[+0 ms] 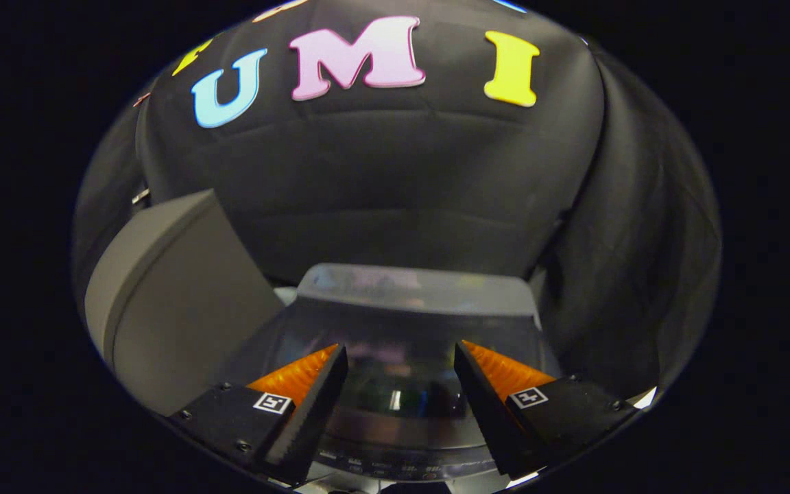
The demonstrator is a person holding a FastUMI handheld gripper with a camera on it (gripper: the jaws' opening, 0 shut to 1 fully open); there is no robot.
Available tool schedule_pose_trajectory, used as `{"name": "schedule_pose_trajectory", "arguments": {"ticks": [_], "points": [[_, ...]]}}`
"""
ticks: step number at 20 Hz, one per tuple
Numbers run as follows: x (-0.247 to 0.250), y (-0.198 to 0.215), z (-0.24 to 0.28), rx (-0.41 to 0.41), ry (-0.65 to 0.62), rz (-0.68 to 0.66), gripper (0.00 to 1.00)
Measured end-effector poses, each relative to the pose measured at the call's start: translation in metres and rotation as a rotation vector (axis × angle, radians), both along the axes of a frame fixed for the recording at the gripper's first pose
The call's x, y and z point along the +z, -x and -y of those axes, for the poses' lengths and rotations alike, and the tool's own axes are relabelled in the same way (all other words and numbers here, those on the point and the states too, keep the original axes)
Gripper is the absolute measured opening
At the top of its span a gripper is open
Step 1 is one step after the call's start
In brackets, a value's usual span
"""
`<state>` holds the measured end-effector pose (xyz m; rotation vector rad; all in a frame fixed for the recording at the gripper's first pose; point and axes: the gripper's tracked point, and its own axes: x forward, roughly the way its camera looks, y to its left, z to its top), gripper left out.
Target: Put the clothes into the washing machine and then close the washing machine lid.
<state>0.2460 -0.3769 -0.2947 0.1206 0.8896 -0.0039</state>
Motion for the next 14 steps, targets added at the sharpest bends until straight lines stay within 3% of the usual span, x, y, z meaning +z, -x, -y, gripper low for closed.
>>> {"name": "schedule_pose_trajectory", "arguments": {"ticks": [5, 14], "points": [[0.006, -0.001, -0.007, 0.007, 0.005, 0.061, 0.99], [0.150, -0.045, -0.030, -0.087, -0.009, 0.473, 0.99]]}}
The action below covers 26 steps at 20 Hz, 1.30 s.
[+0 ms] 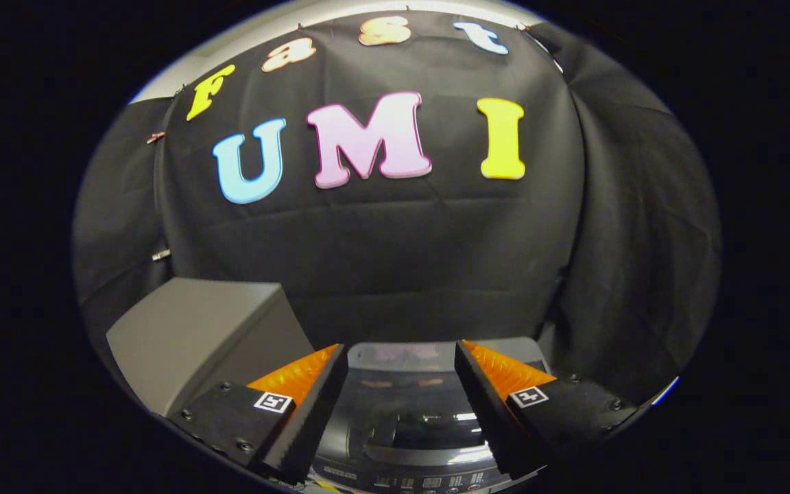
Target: Put the clothes into the washing machine and then close the washing machine lid.
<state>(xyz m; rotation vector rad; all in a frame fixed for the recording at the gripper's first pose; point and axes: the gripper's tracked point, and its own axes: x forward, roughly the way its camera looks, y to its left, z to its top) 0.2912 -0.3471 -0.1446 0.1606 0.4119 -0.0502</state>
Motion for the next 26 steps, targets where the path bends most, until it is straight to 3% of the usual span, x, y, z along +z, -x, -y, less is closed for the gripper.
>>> {"name": "schedule_pose_trajectory", "arguments": {"ticks": [3, 8, 26], "points": [[0.065, -0.016, -0.022, -0.007, 0.009, 0.195, 0.98], [0.109, 0.002, -0.052, 0.020, 0.031, 0.313, 0.98], [0.118, 0.018, -0.085, 0.080, 0.052, 0.305, 0.98]]}}
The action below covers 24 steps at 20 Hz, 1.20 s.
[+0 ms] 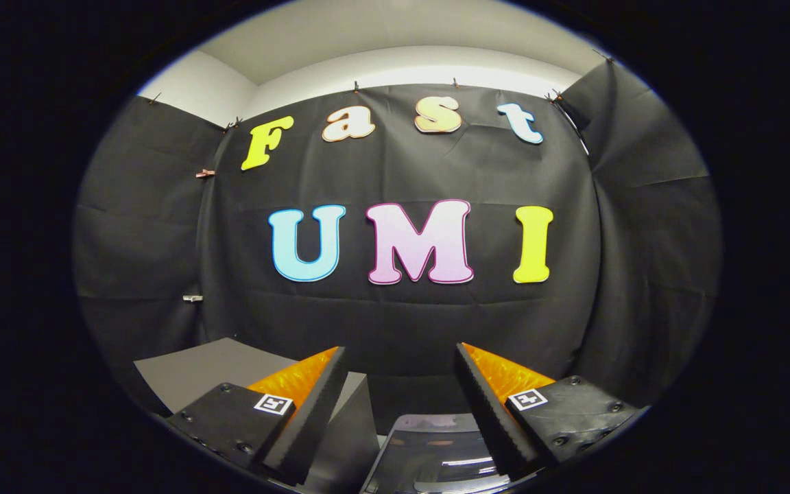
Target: Put the clothes into the washing machine and then close the washing machine lid.
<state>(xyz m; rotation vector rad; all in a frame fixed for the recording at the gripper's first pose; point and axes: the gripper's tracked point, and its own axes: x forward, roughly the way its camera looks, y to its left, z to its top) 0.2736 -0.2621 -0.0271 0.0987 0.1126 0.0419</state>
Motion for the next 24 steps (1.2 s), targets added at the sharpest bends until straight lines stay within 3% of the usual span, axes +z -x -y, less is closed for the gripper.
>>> {"name": "schedule_pose_trajectory", "arguments": {"ticks": [24], "points": [[0.010, 0.002, -0.026, 0.042, -0.030, 0.009, 0.98]]}}
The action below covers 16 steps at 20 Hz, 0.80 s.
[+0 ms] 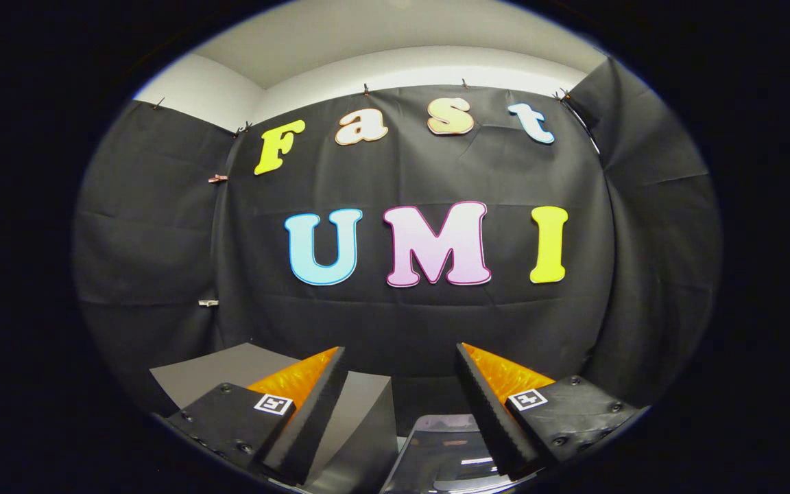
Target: Put the clothes into the washing machine and then close the washing machine lid.
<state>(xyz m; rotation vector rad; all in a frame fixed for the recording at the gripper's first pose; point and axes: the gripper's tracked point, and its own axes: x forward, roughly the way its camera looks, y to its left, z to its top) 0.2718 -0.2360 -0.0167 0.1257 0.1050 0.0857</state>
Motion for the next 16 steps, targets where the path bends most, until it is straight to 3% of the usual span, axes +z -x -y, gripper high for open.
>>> {"name": "schedule_pose_trajectory", "arguments": {"ticks": [16], "points": [[-0.0007, -0.0039, -0.0009, -0.003, -0.011, 0.000, 0.98]]}}
